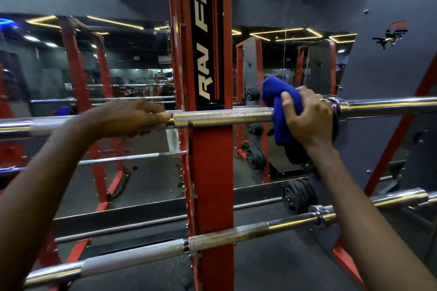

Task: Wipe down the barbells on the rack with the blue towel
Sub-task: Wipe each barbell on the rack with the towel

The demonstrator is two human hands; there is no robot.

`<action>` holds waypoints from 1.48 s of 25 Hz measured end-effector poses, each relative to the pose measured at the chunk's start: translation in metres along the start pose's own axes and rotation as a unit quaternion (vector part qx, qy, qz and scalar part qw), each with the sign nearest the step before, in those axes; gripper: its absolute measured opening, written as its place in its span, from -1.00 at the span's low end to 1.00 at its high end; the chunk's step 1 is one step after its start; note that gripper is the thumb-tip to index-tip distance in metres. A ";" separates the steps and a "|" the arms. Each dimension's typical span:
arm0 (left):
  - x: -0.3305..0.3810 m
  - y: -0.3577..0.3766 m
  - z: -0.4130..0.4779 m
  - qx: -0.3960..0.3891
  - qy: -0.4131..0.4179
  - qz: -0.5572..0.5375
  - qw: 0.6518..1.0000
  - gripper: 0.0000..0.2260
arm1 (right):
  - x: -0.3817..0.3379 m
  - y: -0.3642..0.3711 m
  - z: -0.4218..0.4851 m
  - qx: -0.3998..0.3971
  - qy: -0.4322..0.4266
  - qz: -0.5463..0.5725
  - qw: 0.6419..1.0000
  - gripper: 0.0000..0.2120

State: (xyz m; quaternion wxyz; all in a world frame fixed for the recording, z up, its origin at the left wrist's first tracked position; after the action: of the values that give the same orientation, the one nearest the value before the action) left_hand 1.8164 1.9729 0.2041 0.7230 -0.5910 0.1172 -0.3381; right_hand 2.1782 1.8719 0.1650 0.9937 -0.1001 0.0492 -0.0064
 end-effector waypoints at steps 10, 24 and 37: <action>-0.025 0.056 -0.035 0.402 0.077 0.184 0.894 -0.57 | -0.107 0.026 -0.027 -0.013 -0.019 0.018 1.000 -0.49; -0.018 0.042 -0.026 0.347 0.056 0.324 0.878 -0.60 | 0.006 0.015 -0.028 0.174 0.171 0.062 0.968 -0.56; -0.055 0.042 -0.044 0.314 0.103 0.251 0.910 -0.46 | -0.098 0.030 -0.037 0.034 -0.121 -0.005 0.992 -0.43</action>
State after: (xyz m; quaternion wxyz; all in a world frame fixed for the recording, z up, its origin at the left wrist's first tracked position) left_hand 1.7649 1.9763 0.1399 0.9163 -0.2462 0.2227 -0.2240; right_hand 2.0773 1.8958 0.1322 0.9952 -0.0660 -0.0722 -0.0008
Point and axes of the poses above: each hand's wrist, its own z-axis towards the middle knuckle, its own y-axis out of the palm, x = y × z, the point moved 5 cm from there along z, towards the middle knuckle, and after that the axes turned 8 degrees about -y, right-handed, at the moved point
